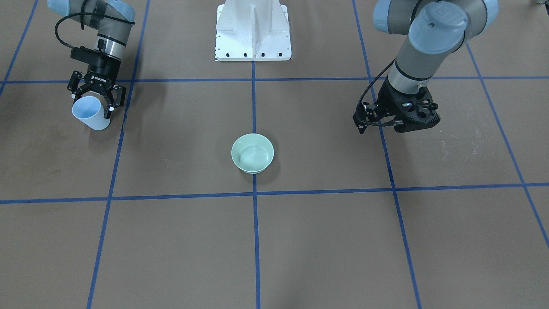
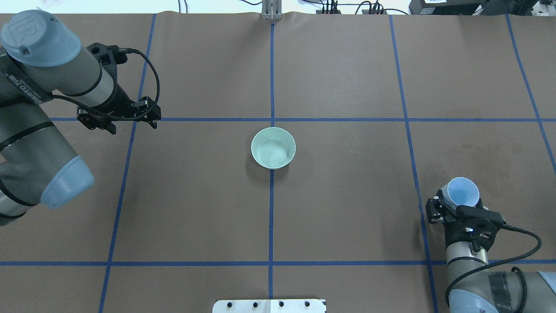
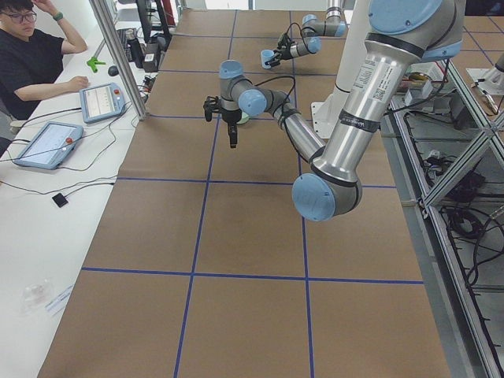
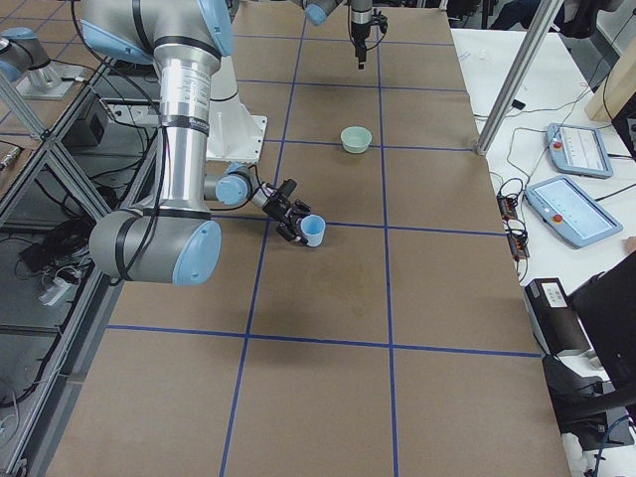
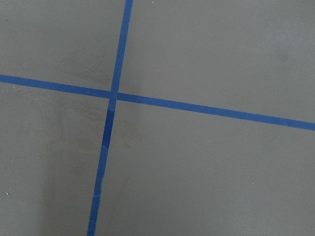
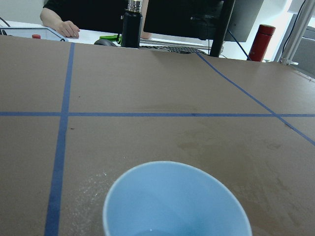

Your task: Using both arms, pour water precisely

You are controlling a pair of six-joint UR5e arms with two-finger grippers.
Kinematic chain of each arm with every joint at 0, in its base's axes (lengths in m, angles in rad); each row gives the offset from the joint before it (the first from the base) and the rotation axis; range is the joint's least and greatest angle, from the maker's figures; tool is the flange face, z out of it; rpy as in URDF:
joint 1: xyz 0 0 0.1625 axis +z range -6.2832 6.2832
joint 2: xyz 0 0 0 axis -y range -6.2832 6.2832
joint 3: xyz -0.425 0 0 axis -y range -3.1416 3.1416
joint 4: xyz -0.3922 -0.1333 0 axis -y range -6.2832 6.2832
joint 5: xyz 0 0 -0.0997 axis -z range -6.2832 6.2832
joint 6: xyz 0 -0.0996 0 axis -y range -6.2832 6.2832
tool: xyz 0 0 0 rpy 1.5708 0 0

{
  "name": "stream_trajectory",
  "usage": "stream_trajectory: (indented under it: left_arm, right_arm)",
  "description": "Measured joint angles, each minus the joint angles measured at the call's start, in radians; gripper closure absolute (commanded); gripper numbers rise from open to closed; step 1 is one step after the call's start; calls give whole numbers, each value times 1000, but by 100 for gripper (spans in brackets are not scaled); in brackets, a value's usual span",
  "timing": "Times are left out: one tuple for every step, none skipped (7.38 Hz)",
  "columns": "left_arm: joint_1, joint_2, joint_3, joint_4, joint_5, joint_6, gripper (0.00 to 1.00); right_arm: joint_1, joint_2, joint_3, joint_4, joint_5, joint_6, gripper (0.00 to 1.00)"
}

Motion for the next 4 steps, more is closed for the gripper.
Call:
stream_trajectory:
  left_arm:
    - [0, 0, 0, 0, 0, 0, 0]
    - [0, 0, 1, 0, 0, -1, 0]
    - [0, 0, 1, -1, 0, -1, 0]
    - [0, 1, 1, -1, 0, -2, 0]
  right_arm:
    - [5, 0, -12, 38, -1, -18, 1]
    - [10, 0, -34, 86, -2, -45, 2]
    - [14, 1, -54, 125, -2, -67, 19]
    - [19, 12, -67, 144, -3, -82, 59]
